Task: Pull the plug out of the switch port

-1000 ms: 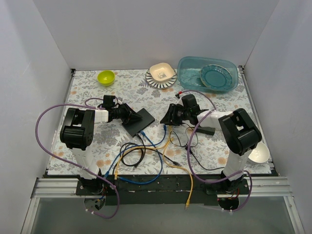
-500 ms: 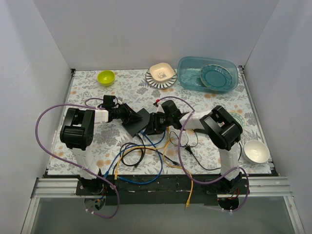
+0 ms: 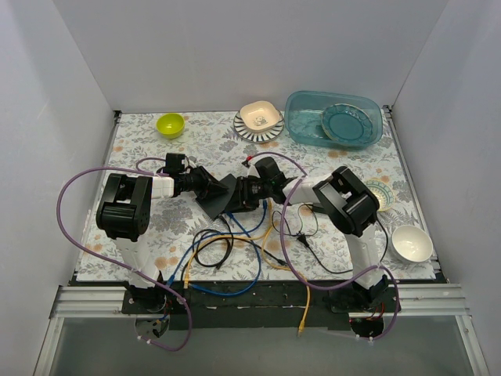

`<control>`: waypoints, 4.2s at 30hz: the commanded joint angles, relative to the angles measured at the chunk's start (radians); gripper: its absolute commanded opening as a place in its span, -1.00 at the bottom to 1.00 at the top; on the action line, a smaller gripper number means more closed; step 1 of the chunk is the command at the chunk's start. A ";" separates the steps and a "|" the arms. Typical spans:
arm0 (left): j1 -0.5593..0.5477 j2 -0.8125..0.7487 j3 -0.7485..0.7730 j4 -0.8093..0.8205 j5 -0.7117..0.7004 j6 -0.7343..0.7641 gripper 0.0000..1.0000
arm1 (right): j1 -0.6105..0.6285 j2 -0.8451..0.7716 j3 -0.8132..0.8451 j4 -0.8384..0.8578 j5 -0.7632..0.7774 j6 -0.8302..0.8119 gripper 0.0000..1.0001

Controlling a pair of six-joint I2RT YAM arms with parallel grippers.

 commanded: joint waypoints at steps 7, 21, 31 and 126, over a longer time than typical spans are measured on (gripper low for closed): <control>0.011 0.015 -0.046 -0.097 -0.139 0.041 -0.60 | -0.003 0.063 0.058 -0.007 0.017 0.010 -0.21; 0.010 0.021 -0.045 -0.095 -0.136 0.041 -0.60 | -0.004 0.074 -0.001 0.021 -0.006 -0.014 -0.51; 0.010 0.012 -0.054 -0.091 -0.134 0.040 -0.60 | -0.004 0.078 -0.005 0.013 -0.004 -0.018 -0.66; 0.062 -0.058 -0.077 -0.138 -0.183 0.055 -0.60 | 0.042 0.060 -0.014 0.025 0.054 0.079 -0.23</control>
